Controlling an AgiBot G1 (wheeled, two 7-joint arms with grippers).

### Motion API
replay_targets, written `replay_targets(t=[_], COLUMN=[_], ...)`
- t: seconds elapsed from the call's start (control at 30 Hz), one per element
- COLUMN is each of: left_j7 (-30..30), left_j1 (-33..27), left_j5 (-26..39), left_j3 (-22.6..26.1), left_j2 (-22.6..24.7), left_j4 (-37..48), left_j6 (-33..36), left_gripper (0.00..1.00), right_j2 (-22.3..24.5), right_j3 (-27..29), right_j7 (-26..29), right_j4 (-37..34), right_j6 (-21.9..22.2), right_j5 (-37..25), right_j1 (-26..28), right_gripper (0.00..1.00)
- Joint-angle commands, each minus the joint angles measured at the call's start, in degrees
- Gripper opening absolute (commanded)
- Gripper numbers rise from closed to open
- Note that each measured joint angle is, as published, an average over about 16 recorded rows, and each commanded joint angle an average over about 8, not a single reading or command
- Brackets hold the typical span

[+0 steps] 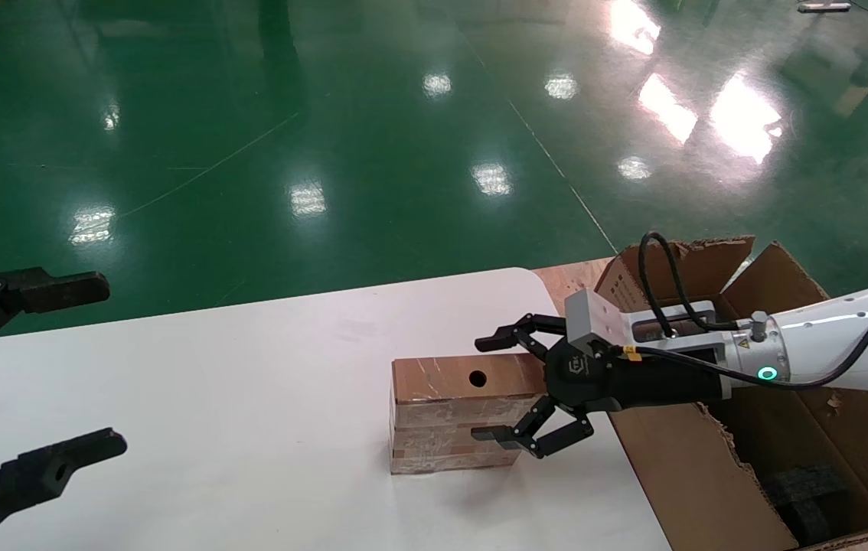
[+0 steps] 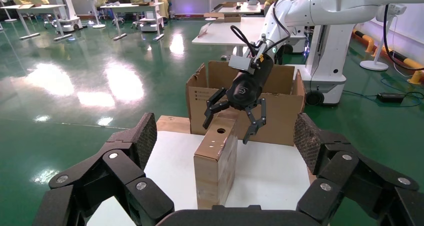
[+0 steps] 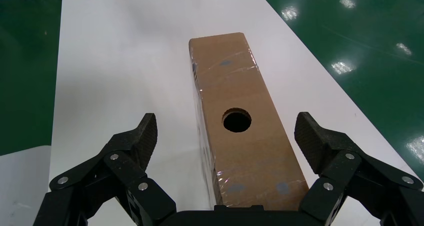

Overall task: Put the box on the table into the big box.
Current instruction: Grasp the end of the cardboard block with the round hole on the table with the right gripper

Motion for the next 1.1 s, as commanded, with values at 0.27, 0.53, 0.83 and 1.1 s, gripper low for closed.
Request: replay_targets(t=[0.27,0.53,0.83,1.1], left_j7=[0.0,0.0,0.0,0.0], left_j1=[0.0,0.0,0.0,0.0], left_j5=[0.0,0.0,0.0,0.0], left_j3=[0.0,0.0,0.0,0.0], left_j2=[0.0,0.0,0.0,0.0], left_j4=[0.0,0.0,0.0,0.0], left_j6=[0.0,0.0,0.0,0.0], left_gripper=[1.00,1.00,1.00,1.00], right_j2=[0.0,-0.1,-0.1,-0.1], right_j3=[0.1,0.2,0.2,0.3], right_j7=[0.0,-0.1,-0.1,-0.1], right_j4=[0.1,0.1,0.2,0.2], right_j6=[0.0,0.0,0.0,0.0], right_j5=[-0.3,-0.4,-0.5,-0.5], right_j1=[0.0,0.0,0.0,0.0], right_gripper=[0.00,0.00,0.00,0.00])
